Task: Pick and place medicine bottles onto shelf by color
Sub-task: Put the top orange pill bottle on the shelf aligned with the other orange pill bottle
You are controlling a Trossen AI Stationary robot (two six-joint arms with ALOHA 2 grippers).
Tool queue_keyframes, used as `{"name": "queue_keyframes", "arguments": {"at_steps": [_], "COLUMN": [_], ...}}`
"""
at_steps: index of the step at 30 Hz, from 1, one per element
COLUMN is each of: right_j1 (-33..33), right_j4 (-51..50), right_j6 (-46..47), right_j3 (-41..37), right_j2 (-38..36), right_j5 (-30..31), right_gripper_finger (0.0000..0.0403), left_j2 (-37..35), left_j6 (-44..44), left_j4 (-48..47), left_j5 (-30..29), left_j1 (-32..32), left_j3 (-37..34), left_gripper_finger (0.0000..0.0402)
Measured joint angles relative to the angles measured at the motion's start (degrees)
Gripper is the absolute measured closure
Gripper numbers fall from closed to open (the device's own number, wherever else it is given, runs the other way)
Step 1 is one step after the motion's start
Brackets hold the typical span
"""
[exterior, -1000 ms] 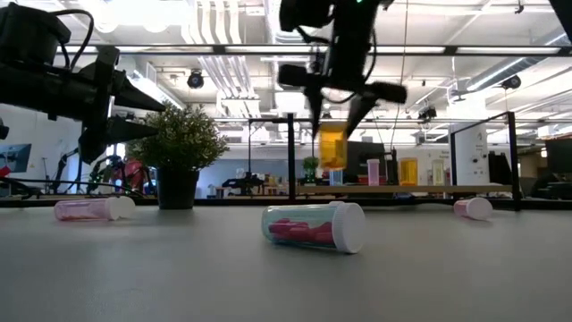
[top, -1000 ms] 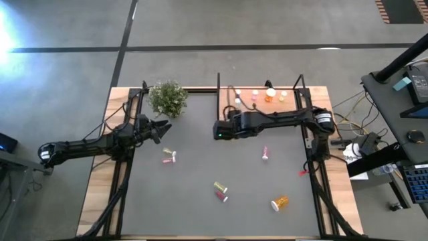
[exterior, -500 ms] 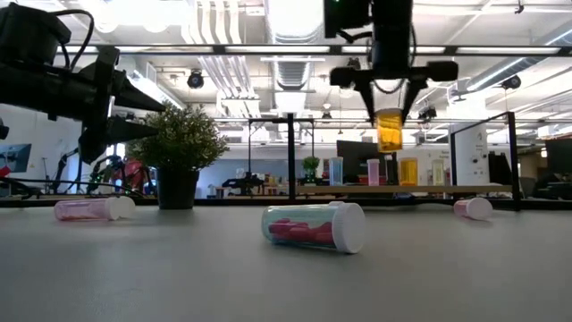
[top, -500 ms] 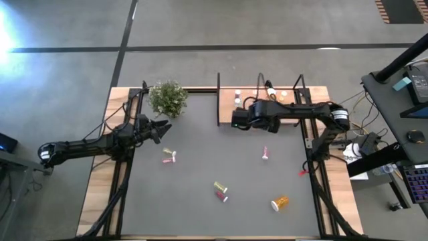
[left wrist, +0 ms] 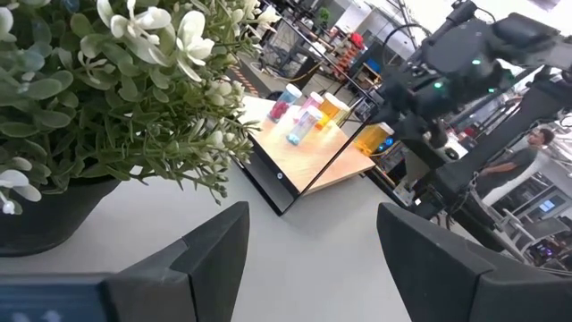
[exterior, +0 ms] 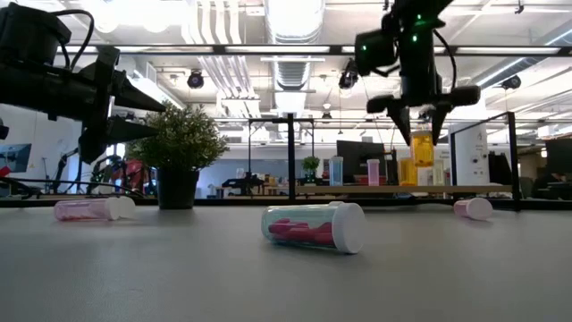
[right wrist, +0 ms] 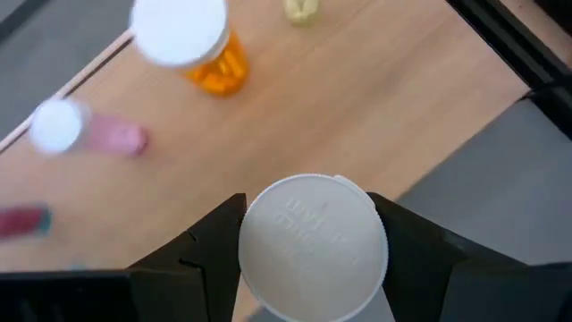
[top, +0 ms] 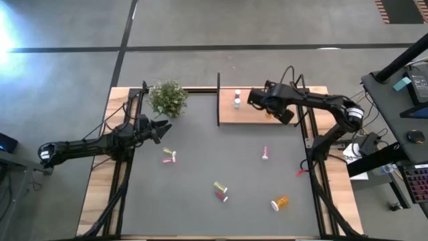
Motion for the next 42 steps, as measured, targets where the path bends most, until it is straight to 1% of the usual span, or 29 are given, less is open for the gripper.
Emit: {"name": "queue_keyframes", "arguments": {"at_steps": [6,12,23,33,42], "right_j1": [-4.83,-7.27,-8.42,-9.80,-9.80], "right_j4": [4.09,7.18,10.01,11.41,11.60], "right_j6": [-0.13,-1.34,-3.10,-3.44,-6.15], "right_j3": [-2.45,-3.12,-3.44,-2.91,-2.90], "right_j2": [0.82,1.65,4.44,4.61,4.63], "right_j5": [-0.20,-0.24,0.47,-0.07,-0.18], "right_gripper_finger": [0.0202,0.0201,0.0200,0.0200,0.0200], "left_j2": [0.03,0.04,0.09,0.14,0.13], "left_j6": [0.00,0.00,-0.01,0.00,0.00], "left_j4": [0.02,0.02,-0.01,0.00,0.00], "left_j5": [-0.01,-0.02,-0.02,0.00,-0.02], "left_j1": [0.01,-0.01,-0.01,0.00,-0.01], "left_j3": [0.00,0.00,0.00,0.00,0.00], "left_gripper_finger": [0.0171,0.0171,0.0171,0.0171,0.0171]}}
